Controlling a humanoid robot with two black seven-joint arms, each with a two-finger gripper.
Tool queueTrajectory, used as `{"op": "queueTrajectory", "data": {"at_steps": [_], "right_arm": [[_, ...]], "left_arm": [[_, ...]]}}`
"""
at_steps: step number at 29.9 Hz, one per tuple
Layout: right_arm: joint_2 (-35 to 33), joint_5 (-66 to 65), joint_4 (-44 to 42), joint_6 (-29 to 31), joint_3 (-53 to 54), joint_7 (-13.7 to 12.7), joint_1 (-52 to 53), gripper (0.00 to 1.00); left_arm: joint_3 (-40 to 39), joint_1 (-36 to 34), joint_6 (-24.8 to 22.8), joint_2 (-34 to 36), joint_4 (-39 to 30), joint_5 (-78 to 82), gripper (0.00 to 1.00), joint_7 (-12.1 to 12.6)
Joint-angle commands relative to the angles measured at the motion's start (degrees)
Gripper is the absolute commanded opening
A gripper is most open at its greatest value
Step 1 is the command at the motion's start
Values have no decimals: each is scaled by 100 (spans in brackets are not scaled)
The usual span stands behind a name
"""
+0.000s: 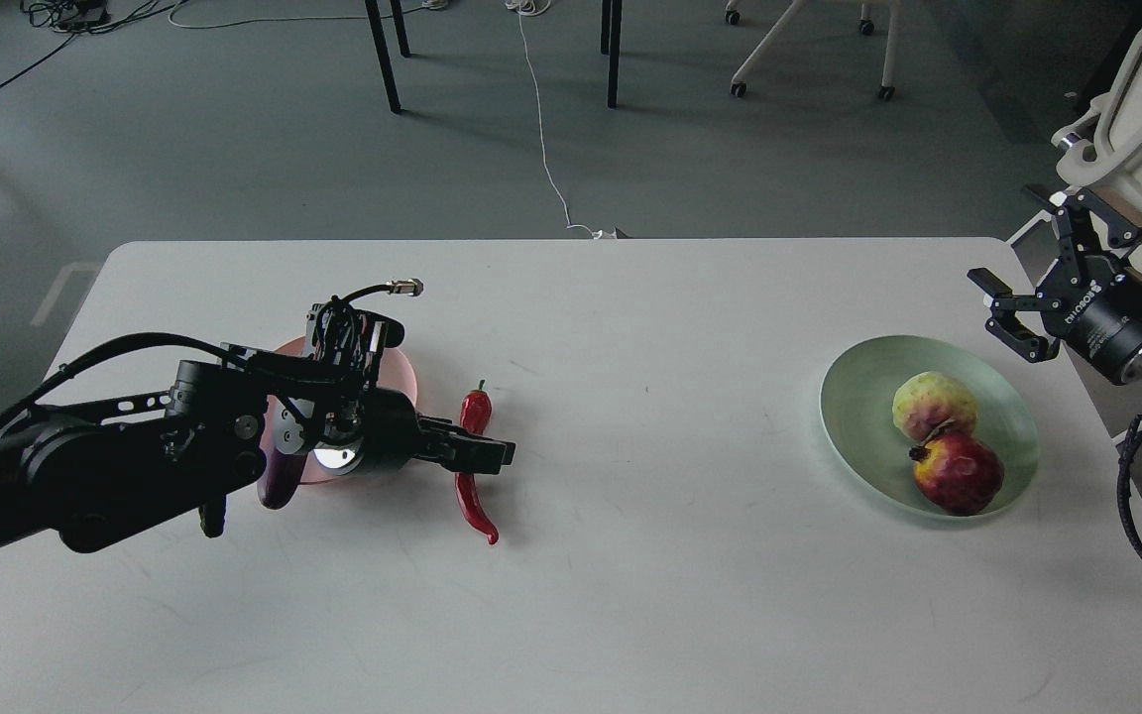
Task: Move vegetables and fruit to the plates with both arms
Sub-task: 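Release the eggplant and reach the left gripper to the red chili pepper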
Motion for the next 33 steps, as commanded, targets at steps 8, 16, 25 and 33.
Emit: {"op": "queueTrajectory", "data": {"at_steps": [8, 16, 25, 33], "right_arm": [[-1, 0, 3, 0, 10, 0, -22, 96], [-10, 0, 3, 0, 10, 0, -30, 96], [-10, 0, 12, 0, 10, 0, -30, 96], [-19, 0, 12, 0, 10, 0, -74, 96]], "left_arm": [[9, 53, 0, -102, 240, 21, 92, -8], [9, 53, 0, -208, 276, 21, 92, 0], [9, 132, 0, -252, 416, 29, 92, -8], [9, 202, 0, -304, 513, 29, 86, -8]]}}
